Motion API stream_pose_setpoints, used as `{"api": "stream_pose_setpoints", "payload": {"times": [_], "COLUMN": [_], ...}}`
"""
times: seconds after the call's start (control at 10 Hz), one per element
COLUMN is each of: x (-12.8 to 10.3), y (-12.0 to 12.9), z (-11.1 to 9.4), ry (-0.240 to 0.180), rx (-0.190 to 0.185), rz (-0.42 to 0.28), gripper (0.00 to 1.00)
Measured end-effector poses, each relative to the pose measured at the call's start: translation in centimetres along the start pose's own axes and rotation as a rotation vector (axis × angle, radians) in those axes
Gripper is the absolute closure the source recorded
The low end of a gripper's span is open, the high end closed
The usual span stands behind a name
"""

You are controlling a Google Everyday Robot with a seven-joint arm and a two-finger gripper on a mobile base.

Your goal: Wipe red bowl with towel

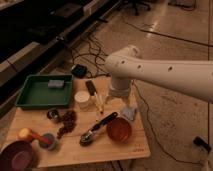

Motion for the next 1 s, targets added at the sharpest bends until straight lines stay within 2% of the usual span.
{"api": "stream_pose_setpoints", "payload": {"times": [0.1,0.3,0.6,0.9,1.0], "x": [-1.7,-3.6,-4.2,-4.4,-4.3], "y": [-0.8,-2.7,-3.6,-4.3,-4.0], "z": [0.3,1.4,3.4,7.4,8.1], "ry": [0.001,0.017,0.039,0.077,0.085], "rx": [-0.01,-0.03,-0.04,-0.044,-0.044], "rz": [0.004,0.024,0.027,0.015,0.004], "gripper": [0.35,0.35,0.35,0.35,0.35]}}
